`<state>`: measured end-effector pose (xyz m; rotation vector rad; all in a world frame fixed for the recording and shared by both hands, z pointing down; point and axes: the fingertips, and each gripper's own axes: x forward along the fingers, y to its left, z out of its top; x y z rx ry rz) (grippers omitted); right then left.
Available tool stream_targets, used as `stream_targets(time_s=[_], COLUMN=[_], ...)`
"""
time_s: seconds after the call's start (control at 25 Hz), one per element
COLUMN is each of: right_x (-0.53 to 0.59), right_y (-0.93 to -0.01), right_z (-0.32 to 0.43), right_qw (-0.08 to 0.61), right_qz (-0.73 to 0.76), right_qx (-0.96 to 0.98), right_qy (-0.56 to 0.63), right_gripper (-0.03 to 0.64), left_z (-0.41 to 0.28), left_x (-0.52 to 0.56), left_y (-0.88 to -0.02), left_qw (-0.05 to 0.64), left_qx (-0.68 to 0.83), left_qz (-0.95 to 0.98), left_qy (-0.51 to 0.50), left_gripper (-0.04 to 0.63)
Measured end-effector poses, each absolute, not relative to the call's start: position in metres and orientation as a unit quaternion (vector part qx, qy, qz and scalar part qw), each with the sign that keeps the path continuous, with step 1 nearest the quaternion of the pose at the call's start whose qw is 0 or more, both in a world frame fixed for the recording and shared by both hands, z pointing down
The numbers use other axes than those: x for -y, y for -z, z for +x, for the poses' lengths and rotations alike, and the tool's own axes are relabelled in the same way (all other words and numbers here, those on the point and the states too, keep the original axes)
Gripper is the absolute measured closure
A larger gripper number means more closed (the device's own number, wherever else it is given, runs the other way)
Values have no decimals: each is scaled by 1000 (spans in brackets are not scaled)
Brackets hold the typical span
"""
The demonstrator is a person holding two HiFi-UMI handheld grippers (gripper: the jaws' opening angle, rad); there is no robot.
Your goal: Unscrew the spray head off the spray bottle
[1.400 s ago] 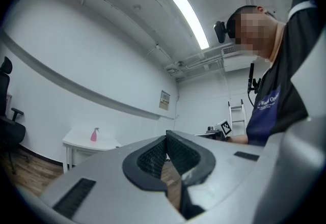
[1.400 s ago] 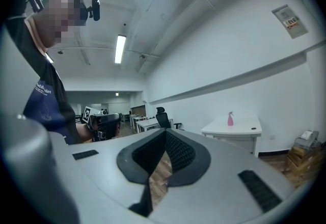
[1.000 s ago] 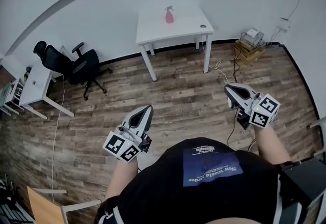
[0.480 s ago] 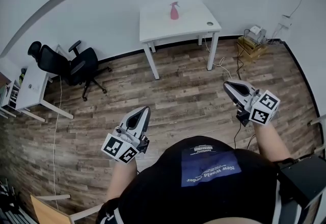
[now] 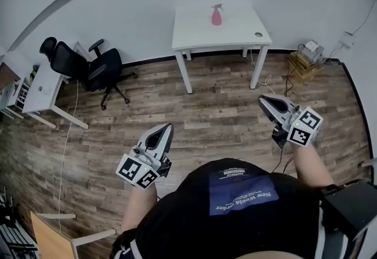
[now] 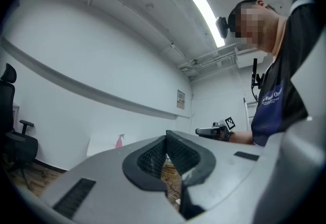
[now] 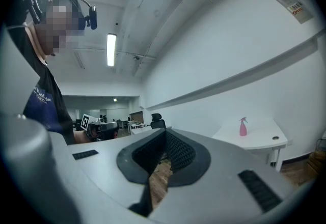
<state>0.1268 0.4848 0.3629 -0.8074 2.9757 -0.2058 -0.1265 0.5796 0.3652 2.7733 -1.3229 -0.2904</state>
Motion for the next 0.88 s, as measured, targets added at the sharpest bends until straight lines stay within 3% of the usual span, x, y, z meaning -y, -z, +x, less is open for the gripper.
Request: stream_targets(time_s=[0.88], right_x=[-288], right_y=[-346], right_z=[283], right_qw=[24], right_qz=[-235], right_qx=[-970], right_qy=[59], right_gripper=[620], left_z=[33], left_x=[-381], left_y=[-338], left_qw=[22], left_qx=[446], left_qz=[888], left_qy=[111], left_gripper=[594])
